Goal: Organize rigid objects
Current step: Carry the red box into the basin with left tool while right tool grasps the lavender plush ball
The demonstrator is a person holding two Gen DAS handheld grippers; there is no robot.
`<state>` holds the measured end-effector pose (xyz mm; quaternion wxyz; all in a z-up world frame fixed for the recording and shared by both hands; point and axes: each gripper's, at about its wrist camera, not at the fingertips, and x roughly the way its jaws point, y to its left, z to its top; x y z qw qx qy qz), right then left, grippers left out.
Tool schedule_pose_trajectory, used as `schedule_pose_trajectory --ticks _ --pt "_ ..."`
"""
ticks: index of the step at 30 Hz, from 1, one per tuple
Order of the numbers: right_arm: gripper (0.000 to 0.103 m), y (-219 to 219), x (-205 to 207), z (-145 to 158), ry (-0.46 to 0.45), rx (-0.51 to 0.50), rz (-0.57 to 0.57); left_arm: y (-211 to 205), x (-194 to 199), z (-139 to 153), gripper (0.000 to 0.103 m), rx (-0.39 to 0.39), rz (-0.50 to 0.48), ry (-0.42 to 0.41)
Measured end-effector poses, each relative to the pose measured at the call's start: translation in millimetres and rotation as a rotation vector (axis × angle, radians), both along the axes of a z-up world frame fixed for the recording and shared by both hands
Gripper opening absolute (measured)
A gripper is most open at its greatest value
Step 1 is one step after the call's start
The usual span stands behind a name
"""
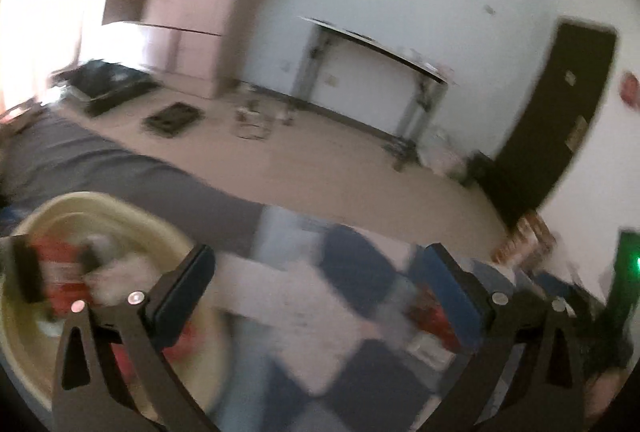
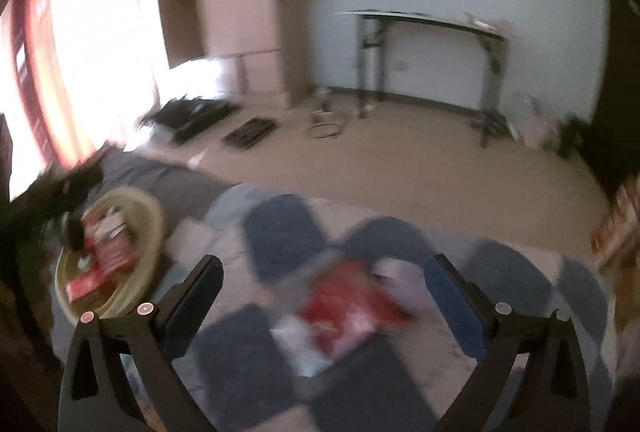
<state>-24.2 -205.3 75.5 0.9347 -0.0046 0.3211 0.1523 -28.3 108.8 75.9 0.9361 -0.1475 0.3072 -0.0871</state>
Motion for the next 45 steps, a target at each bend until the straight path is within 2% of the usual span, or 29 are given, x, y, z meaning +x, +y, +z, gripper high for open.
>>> schedule_pose_trajectory --ticks 2,5,8,11,14,16,20,24,26,29,31,34,37,38,40,41,42,43,44,45 --pt "0.103 -28 7 -5 0.04 0.019 -0.046 -30 10 -10 0.103 0.02 -0.066 0.034" --pt "0.103 -59 14 -15 0.073 0.012 -0.092 -68 23 -33 0.103 0.091 -0.158 0.102" --pt "0.103 -73 26 -30 0.143 -0.02 -0.125 -81 34 -53 0.103 0.155 -0.162 0.168" --pt "0.103 -77 39 -37 0.17 -0.006 -0.126 -88 32 -59 0.103 0.144 -0.231 0.183" --pt "0.103 -77 53 -45 0.191 0.05 -0.098 -98 25 -67 0.103 0.121 -0.348 0.196" --pt "0.103 -81 60 -52 0.213 0.064 -0.09 -109 24 -72 0.103 0.131 -0.396 0.209" --pt "0.103 -91 71 -67 0.198 0.071 -0.088 -135 24 -84 0.103 0.136 -0.471 0.195" --pt "0.103 -96 70 -78 0.139 0.028 -0.067 -146 24 -97 0.103 0.166 -0.477 0.194" --pt "0.103 -101 73 -82 0.144 0.088 -0.086 -147 27 -102 0.103 0.154 -0.47 0.213" --pt "0.103 -111 83 -92 0.168 0.318 -0.041 -147 29 -101 0.103 0.171 -0.445 0.208" --pt "0.103 -111 93 -101 0.219 0.397 -0.055 -146 27 -97 0.103 0.151 -0.451 0.188" --pt "0.103 -103 103 -113 0.276 0.419 -0.05 -144 25 -91 0.103 0.109 -0.464 0.158" --pt "0.103 -96 109 -117 0.287 0.393 -0.061 -146 24 -91 0.103 0.103 -0.478 0.159" --pt "0.103 -95 110 -116 0.28 0.387 -0.06 -148 26 -93 0.098 0.104 -0.483 0.163" --pt "0.103 -93 111 -115 0.277 0.388 -0.055 -150 27 -96 0.083 0.119 -0.482 0.182" --pt "0.102 -91 111 -114 0.277 0.384 -0.052 -152 30 -97 0.07 0.124 -0.475 0.201" --pt "0.094 -90 112 -114 0.275 0.375 -0.051 -154 32 -99 0.064 0.13 -0.468 0.226" --pt "0.083 -89 113 -114 0.276 0.366 -0.047 -156 31 -100 0.064 0.134 -0.465 0.229" --pt "0.078 -87 114 -114 0.275 0.368 -0.041 -156 30 -99 0.063 0.137 -0.468 0.219" --pt "0.066 -86 115 -114 0.272 0.376 -0.03 -156 30 -98 0.063 0.131 -0.472 0.218"
